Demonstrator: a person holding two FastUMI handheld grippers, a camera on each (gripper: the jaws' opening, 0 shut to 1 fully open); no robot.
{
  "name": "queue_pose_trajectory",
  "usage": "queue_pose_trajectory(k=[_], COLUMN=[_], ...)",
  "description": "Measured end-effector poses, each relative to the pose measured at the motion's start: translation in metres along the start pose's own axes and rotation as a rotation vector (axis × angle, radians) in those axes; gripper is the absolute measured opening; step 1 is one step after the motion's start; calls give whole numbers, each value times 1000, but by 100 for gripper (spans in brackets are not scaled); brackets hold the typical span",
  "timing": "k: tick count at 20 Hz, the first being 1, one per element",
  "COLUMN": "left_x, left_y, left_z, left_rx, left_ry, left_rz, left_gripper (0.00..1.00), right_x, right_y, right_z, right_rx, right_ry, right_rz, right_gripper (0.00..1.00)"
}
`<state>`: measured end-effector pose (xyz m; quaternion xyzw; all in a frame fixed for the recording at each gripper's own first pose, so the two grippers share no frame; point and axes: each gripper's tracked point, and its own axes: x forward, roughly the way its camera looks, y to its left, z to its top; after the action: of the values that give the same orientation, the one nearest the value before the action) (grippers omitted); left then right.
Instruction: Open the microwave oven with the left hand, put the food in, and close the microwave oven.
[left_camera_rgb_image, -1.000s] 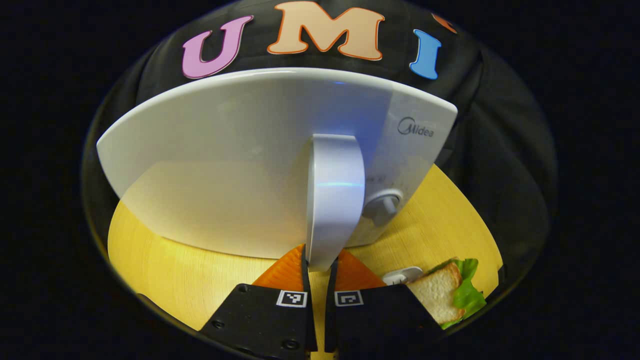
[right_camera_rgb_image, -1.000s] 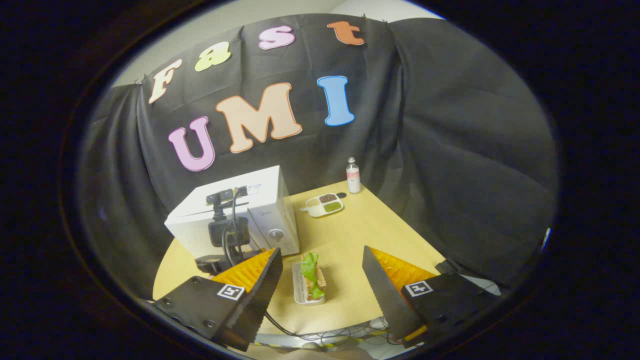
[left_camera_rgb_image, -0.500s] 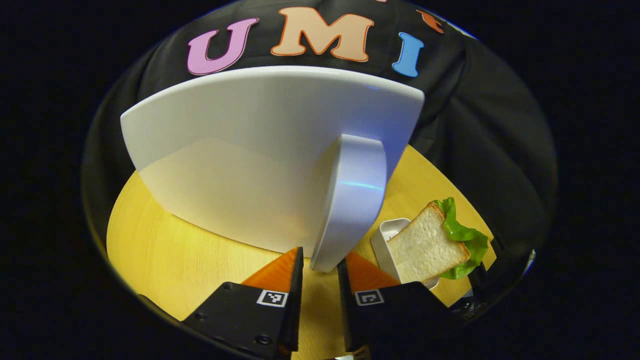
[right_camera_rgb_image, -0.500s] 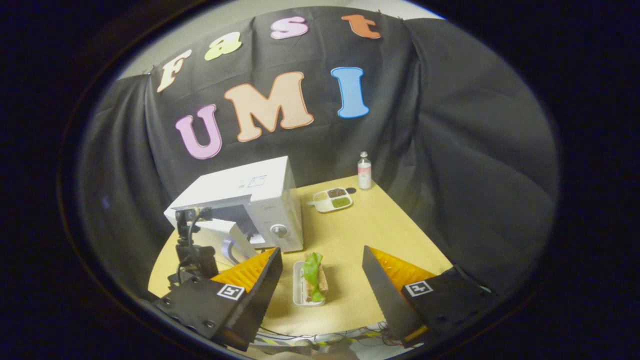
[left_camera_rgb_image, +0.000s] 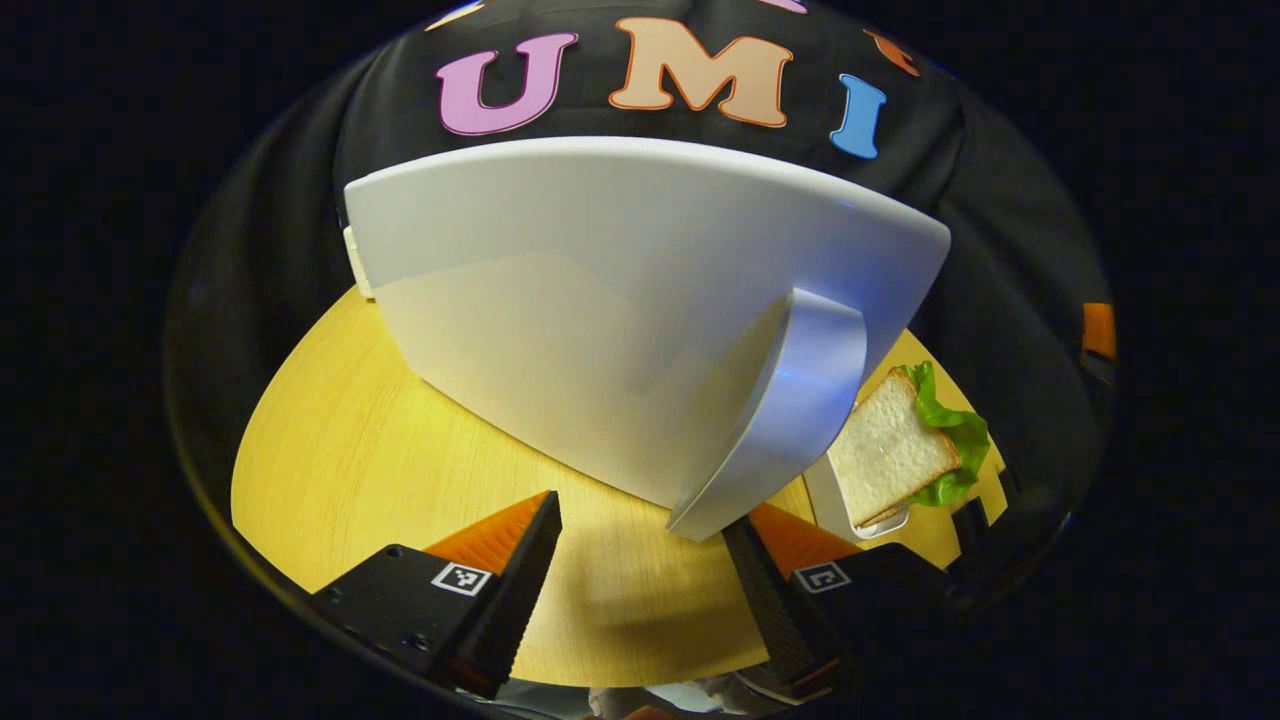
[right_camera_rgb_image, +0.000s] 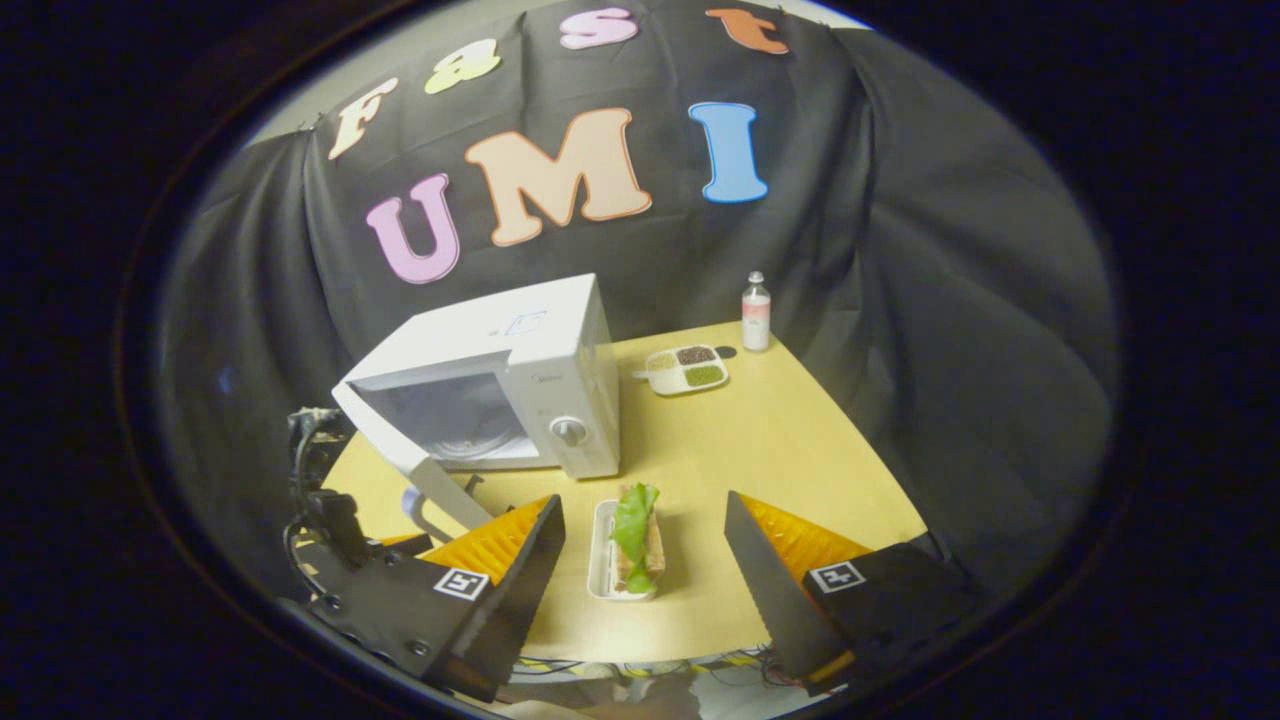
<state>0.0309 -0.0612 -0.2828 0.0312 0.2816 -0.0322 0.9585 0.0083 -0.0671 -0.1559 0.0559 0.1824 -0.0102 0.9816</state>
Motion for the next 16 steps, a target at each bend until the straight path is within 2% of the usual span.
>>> queue_pose_trajectory(k=[4,5,6,7,8,9,10,11,12,13,14,15,16], left_x=[-28,-35,-43,-50,-59,-67,-74,-83,-89,-97,-105,-113,-121], left_y=[25,33,41,49,59,68,77,88,98,107,116,125,135], left_z=[-19,-25,-31,-36,-40,-46,-49,-56,-61,-66,-72,-78,-81], left_rx=[-34,-46,-59,-74,-92,-116,-135,-153,-172,-193,-212,-233,-256], left_ry=[16,20,31,36,34,36,37,41,42,45,49,52,49], left_rz=[58,78,100,123,146,173,200,231,264,292,321,349,379], left_gripper=[100,100,100,100,100,100,100,100,100,100,100,100,100], right_x=[25,26,30,34,39,42,46,50,54,58,62,67,72], right_y=[5,7,9,9,10,11,11,10,9,8,8,8,8], right_z=[-16,-24,-29,-35,-41,-49,-55,-61,-65,-69,-72,-76,-80], right_rx=[-19,-21,-23,-24,-23,-24,-27,-34,-43,-53,-61,-69,-76], right_ry=[59,81,100,121,146,175,198,221,241,259,275,290,307], right_rz=[22,33,40,48,54,62,65,66,67,66,67,71,77], right_gripper=[100,93,100,94,94,100,94,100,94,100,100,94,100])
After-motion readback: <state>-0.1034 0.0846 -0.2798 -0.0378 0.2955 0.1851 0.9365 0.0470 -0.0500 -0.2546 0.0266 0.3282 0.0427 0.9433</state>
